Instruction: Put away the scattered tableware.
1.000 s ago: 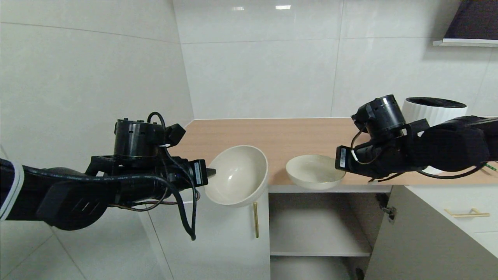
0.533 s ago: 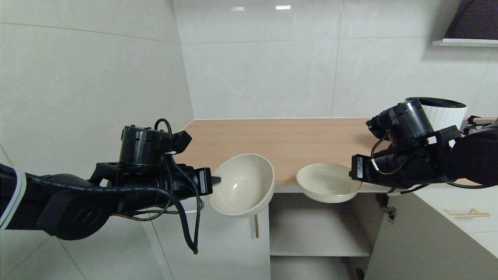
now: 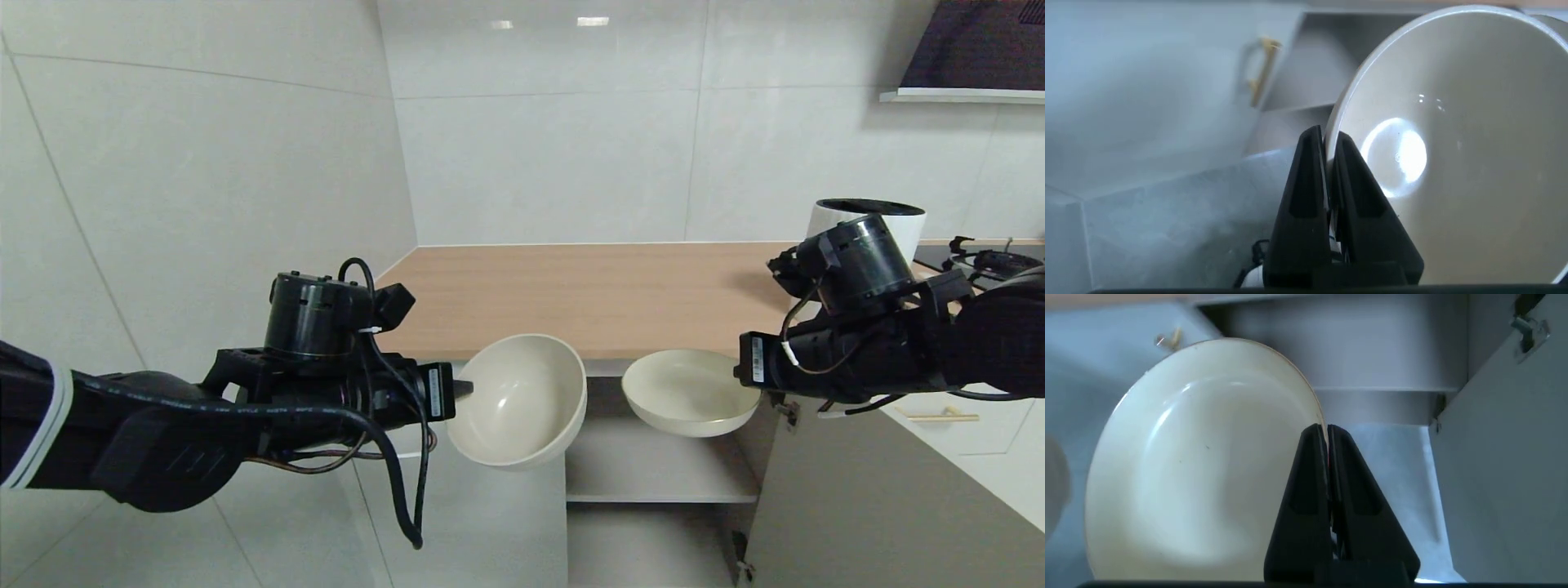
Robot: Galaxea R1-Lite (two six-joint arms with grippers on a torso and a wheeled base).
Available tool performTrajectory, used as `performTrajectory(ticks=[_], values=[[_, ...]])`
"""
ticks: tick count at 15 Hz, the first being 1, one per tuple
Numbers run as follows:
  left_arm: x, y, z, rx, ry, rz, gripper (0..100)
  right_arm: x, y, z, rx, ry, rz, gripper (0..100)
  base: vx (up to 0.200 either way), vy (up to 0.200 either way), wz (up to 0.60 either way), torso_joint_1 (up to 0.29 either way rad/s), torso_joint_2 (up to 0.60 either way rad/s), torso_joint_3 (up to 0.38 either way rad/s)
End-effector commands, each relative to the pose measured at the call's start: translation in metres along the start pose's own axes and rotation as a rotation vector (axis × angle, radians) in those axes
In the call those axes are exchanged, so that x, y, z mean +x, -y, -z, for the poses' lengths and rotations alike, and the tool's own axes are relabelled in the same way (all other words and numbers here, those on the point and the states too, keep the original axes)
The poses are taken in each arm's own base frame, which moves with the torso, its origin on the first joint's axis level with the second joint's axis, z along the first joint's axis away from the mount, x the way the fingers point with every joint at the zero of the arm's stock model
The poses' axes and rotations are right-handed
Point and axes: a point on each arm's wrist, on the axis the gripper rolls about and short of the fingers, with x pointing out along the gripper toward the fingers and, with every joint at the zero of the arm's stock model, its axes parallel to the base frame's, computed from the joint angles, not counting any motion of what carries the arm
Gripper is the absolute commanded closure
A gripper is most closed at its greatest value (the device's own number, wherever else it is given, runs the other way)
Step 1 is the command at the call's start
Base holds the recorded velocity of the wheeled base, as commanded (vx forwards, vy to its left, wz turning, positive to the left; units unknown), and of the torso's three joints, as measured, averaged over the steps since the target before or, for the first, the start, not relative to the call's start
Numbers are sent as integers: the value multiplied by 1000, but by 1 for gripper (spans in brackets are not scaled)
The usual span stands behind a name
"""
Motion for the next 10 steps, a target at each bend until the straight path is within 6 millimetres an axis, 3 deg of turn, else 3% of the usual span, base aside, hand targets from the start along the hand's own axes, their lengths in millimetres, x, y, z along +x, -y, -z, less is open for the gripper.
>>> performTrajectory(ticks=[1, 10], values=[[5, -2, 2, -2, -14, -10, 100, 5, 0, 1, 0, -8, 6, 100, 0, 0, 0, 0, 0, 0], [7, -3, 1, 0, 5, -7, 100, 24, 0, 4, 0, -25, 20, 100, 0, 0, 0, -9, 20, 12]])
